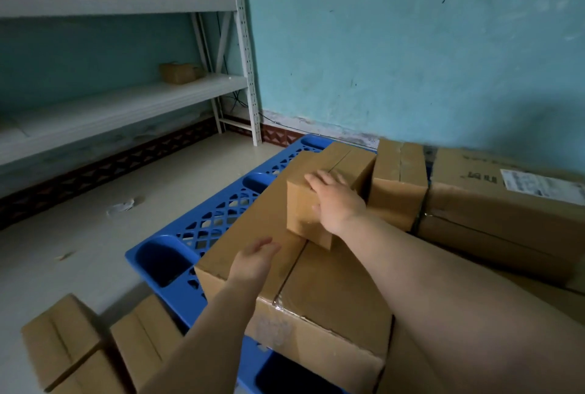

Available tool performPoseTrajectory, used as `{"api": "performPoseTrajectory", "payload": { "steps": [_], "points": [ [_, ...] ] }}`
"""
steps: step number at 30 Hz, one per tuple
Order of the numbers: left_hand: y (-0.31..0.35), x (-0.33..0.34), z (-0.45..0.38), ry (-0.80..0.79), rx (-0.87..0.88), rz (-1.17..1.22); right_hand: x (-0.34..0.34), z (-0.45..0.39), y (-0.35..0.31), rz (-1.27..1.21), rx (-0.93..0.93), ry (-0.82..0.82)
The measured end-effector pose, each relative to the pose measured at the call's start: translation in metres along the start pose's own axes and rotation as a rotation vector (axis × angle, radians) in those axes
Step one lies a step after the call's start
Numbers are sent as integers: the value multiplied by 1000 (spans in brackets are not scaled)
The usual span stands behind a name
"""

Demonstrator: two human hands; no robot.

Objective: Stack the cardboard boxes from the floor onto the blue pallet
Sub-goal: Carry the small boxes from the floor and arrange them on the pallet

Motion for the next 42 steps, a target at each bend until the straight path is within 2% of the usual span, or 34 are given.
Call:
{"api": "performPoseTrajectory", "payload": {
  "steps": [7,10,12,16,20,24,27,30,32,34,37,42],
  "points": [
    [2,1,-16,-4,17,19,-10,-16,36,60,185,-17],
    [2,-4,-18,2,5,40,-16,-18,41,198,280,-58],
    [0,-17,-14,21,8,50,-10,-16,34,287,281,-24],
    [-20,-73,-18,144,-6,29,27,-20,-37,291,-94,111],
    [-68,-150,-22,317,-20,40,79,-13,-135,45,-342,154],
    [-145,-230,-15,482,-172,125,143,18,-229,-62,-512,-27],
    [-208,-279,0,576,-298,209,197,50,-280,-202,-525,-244],
    [-272,-308,19,649,-436,153,246,97,-315,-157,-549,-481],
    [-311,-312,28,665,-549,35,281,136,-329,-162,-530,-704],
    [-343,-304,32,597,-637,4,312,169,-336,-291,-430,-865],
    [-371,-281,34,463,-714,135,341,198,-343,-472,-261,-936],
    [-376,-255,38,413,-776,459,367,213,-351,-663,-46,-906]
  ]
}}
Point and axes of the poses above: each hand's wrist, its own z-axis away from the middle knuckle, its own x-axis out of the palm, y = z × x, the point moved 3 cm from there along -z, towards the middle knuckle, and after that the axes turned 12 degrees about -x, right-handed, at the moved point
